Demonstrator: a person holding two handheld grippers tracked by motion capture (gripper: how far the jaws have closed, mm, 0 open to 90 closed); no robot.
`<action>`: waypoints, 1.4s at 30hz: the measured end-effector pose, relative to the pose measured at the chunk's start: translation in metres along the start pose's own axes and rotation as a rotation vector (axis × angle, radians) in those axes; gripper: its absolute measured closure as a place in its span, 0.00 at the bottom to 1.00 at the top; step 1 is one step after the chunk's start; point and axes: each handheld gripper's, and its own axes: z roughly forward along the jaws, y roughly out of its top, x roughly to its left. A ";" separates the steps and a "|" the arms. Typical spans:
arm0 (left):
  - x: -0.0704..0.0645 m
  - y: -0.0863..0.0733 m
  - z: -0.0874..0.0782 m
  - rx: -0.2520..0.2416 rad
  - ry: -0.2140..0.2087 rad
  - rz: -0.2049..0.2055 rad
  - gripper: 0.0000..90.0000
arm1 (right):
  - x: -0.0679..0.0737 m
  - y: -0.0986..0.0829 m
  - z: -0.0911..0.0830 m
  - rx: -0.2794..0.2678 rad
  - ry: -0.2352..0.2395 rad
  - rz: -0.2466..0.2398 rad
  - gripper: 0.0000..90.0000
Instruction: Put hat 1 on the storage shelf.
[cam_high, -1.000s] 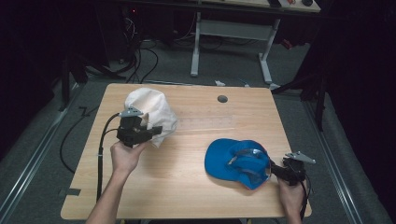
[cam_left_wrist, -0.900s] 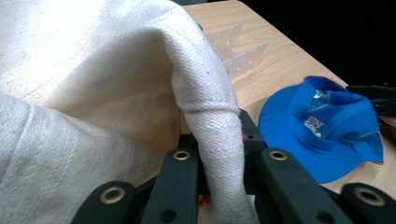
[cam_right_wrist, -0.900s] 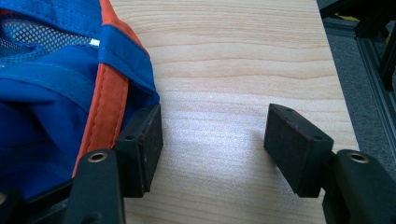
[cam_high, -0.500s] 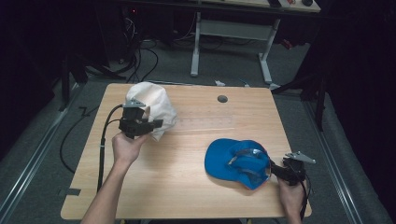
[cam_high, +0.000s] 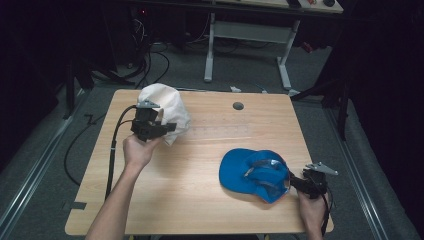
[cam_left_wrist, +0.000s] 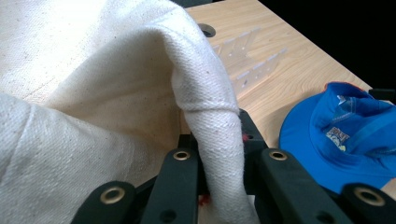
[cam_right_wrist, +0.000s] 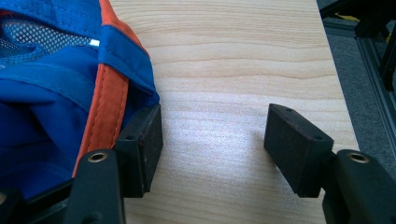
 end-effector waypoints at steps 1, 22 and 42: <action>0.000 0.002 0.001 0.003 0.001 0.005 0.91 | 0.000 0.000 0.000 0.000 0.000 0.000 0.42; 0.012 0.017 0.019 0.073 0.041 0.022 0.91 | 0.000 0.000 0.000 0.000 0.000 0.000 0.41; 0.003 0.018 0.034 0.172 0.107 0.100 0.92 | 0.000 0.000 0.000 0.000 0.000 -0.001 0.41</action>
